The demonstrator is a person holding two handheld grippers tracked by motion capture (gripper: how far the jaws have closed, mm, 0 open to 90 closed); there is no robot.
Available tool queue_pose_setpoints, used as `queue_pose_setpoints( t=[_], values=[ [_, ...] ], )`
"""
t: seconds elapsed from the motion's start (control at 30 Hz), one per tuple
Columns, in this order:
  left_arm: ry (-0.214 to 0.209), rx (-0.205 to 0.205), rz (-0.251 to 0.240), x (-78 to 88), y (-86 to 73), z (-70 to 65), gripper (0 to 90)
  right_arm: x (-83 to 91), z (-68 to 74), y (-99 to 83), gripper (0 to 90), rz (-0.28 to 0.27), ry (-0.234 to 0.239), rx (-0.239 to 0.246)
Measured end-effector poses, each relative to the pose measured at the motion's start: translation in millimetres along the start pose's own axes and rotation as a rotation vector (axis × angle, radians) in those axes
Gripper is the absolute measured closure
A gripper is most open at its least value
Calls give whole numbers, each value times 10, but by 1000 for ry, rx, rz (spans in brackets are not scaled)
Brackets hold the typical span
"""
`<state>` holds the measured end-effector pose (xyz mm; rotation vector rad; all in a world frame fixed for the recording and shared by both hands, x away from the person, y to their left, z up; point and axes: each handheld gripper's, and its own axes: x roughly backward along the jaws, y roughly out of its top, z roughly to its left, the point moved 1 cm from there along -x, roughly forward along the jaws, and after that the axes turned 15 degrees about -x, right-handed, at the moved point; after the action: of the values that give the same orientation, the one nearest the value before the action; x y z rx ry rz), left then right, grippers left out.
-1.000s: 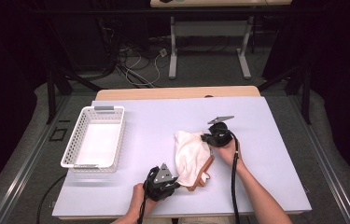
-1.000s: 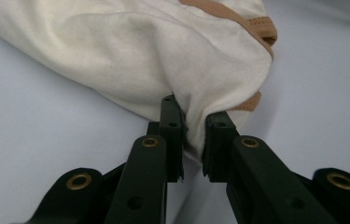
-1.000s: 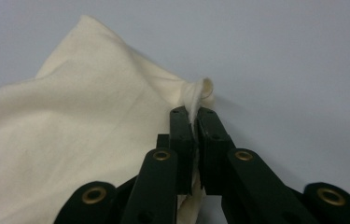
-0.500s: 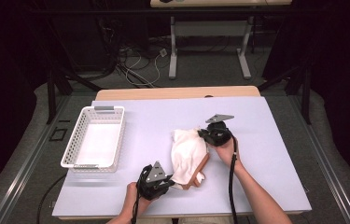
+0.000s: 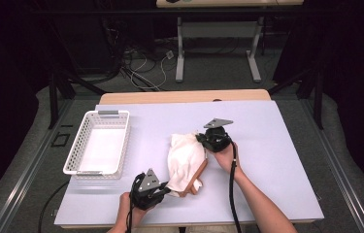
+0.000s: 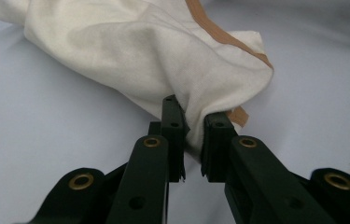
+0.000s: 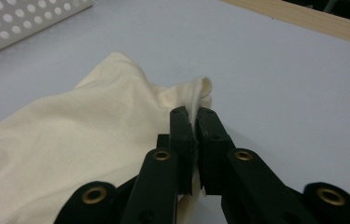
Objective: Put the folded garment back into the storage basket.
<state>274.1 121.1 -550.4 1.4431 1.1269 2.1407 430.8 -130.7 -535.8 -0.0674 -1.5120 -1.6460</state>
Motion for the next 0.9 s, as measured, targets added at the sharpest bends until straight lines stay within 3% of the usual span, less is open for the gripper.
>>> queue_pose_setpoints(
  t=[0.47, 0.6, 0.77, 0.9],
  values=[
    [91, 17, 41, 226, -218, 146, 820, -217, 216, 1, 861, -18, 19, 13],
    [61, 33, 81, 202, -273, 170, 813, -297, 219, -27, 856, 4, 18, 10],
    [-1, 12, 155, 152, -297, 130, 769, -374, 183, -79, 835, 92, -8, 38],
    [-23, 15, 167, 191, -311, 112, 647, -354, 166, -85, 704, 116, -33, 26]
  ],
)
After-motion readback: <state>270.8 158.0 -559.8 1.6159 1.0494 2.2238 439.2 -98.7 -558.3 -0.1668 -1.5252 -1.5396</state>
